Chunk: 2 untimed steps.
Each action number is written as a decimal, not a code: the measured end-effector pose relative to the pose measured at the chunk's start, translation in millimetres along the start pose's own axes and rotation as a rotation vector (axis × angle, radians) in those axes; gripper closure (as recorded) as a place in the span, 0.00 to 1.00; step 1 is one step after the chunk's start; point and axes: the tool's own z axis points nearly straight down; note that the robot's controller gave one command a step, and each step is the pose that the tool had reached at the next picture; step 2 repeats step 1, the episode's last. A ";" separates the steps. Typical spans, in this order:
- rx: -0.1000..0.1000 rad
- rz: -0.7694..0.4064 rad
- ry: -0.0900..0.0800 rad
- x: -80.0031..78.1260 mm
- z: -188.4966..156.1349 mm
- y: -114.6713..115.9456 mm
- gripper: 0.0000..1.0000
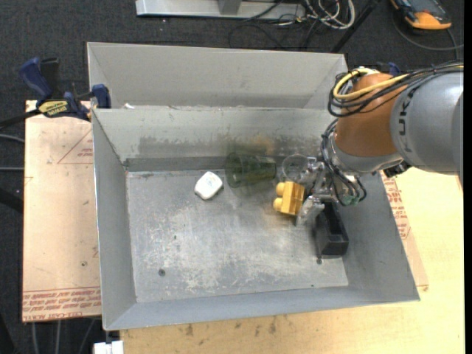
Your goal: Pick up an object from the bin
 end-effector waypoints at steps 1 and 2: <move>0.003 -0.170 0.002 4.2 -153.1 11.1 1.00; 0.003 -0.170 0.002 4.2 -153.1 11.1 1.00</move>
Offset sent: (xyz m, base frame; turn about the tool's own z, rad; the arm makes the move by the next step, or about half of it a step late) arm 0.0000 0.0000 0.0000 0.0000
